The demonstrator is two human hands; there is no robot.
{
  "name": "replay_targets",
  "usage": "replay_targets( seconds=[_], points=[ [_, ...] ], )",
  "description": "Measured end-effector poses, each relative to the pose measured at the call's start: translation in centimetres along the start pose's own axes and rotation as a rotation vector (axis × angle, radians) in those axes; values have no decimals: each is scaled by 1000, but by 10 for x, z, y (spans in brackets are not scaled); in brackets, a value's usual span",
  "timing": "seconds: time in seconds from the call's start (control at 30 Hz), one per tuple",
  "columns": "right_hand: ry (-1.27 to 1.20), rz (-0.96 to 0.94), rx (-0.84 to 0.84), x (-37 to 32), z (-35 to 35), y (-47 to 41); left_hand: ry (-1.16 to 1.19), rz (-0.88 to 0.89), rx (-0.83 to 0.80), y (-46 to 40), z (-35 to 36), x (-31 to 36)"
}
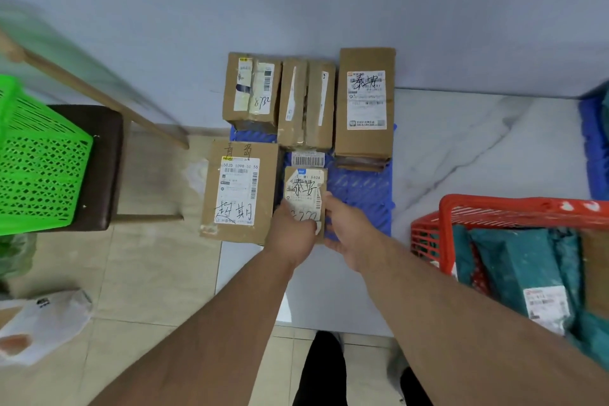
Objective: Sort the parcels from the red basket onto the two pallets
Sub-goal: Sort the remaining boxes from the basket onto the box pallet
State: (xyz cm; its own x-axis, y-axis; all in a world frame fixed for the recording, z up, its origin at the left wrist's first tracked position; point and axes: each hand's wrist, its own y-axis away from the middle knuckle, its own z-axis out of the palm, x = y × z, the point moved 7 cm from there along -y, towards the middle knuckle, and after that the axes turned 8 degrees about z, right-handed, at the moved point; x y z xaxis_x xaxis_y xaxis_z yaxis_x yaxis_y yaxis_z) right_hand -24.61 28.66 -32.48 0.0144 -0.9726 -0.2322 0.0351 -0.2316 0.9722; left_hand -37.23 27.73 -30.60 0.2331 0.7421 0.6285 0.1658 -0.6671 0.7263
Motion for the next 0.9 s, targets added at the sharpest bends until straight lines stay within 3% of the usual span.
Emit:
replay_targets(
  seconds=[0.17,0.33,0.53,0.73,0.9],
  points=[
    [-59,62,25,6,-10,21,57,12,16,35,3,11],
    [-79,-10,86,1,-40,76,35,-3,-43,83,12,35],
    [-173,-92,3,8,-90,162,8,63,-94,152,36,90],
    [-259,-190,-40,29,-177,224,6,122,-97,214,106,135],
    [-223,-224,53,57,-294,250,-10,217,-197,255,205,156]
  ],
)
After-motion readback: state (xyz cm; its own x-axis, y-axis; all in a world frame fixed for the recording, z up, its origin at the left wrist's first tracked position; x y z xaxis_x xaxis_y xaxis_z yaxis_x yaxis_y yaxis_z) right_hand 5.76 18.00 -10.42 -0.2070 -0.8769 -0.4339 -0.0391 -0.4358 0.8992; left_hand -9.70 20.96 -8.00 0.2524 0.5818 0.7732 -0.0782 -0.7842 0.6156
